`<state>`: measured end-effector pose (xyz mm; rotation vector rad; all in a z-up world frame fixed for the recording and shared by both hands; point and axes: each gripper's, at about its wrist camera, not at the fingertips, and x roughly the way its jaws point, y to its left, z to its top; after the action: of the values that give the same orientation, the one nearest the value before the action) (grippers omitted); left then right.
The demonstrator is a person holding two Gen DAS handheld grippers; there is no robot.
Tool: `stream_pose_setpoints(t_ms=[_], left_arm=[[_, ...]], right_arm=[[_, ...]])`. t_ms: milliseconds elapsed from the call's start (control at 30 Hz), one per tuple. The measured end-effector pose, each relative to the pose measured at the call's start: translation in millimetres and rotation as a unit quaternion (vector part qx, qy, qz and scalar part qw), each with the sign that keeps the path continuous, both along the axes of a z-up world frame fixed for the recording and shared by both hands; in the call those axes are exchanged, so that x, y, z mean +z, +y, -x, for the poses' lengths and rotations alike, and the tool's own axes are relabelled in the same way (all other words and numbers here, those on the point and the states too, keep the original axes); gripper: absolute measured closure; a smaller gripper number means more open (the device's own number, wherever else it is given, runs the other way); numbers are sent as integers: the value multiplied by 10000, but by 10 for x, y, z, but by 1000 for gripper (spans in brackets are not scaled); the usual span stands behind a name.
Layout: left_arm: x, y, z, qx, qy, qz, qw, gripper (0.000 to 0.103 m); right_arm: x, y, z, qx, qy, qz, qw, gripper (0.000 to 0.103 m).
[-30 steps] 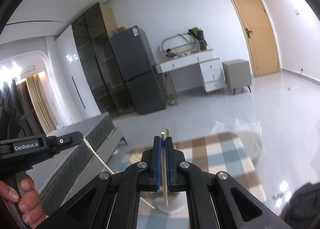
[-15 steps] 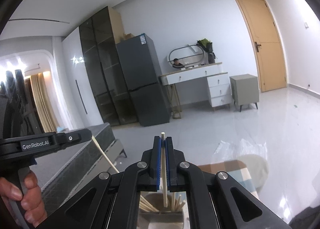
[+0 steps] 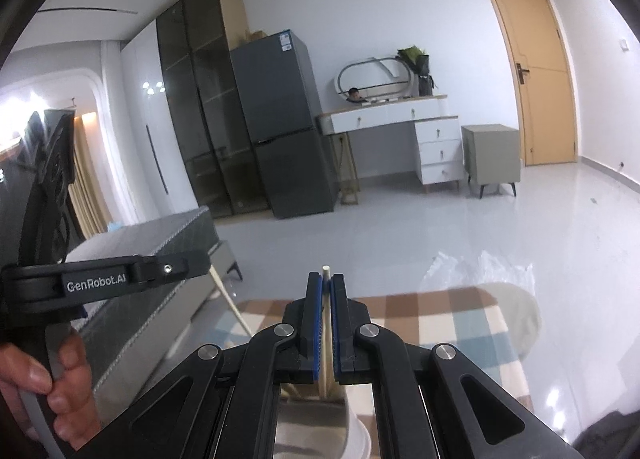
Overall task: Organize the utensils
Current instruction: 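Hold the chopstick with the right gripper above the caddy opening, then open the right gripper to drop the chopstick into the caddy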
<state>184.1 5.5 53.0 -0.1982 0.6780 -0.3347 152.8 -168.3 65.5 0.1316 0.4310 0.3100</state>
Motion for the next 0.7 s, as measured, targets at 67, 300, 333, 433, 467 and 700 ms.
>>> stream_pose_setpoints(t_ms=[67, 300, 333, 433, 467, 700], left_arm=[[-41, -18, 16, -32, 62, -47, 10000, 102], [-95, -73, 30, -70, 280, -93, 9995, 102], [-99, -78, 33, -77, 305, -109, 9994, 102], [-116, -122, 20, -144, 377, -136, 9991, 102], [-118, -134, 31, -146, 386, -166, 9990, 102], [-269, -187, 24, -396, 842, -168, 9955, 102]], right_arm=[[-71, 10, 42, 30, 73, 32, 10000, 100], [-255, 126, 94, 215, 337, 213, 9990, 100], [-271, 140, 84, 241, 376, 226, 9987, 100], [-341, 178, 58, 301, 499, 314, 9978, 100], [-358, 190, 35, 321, 562, 320, 9974, 100], [-424, 216, 3, 440, 737, 355, 9957, 99]])
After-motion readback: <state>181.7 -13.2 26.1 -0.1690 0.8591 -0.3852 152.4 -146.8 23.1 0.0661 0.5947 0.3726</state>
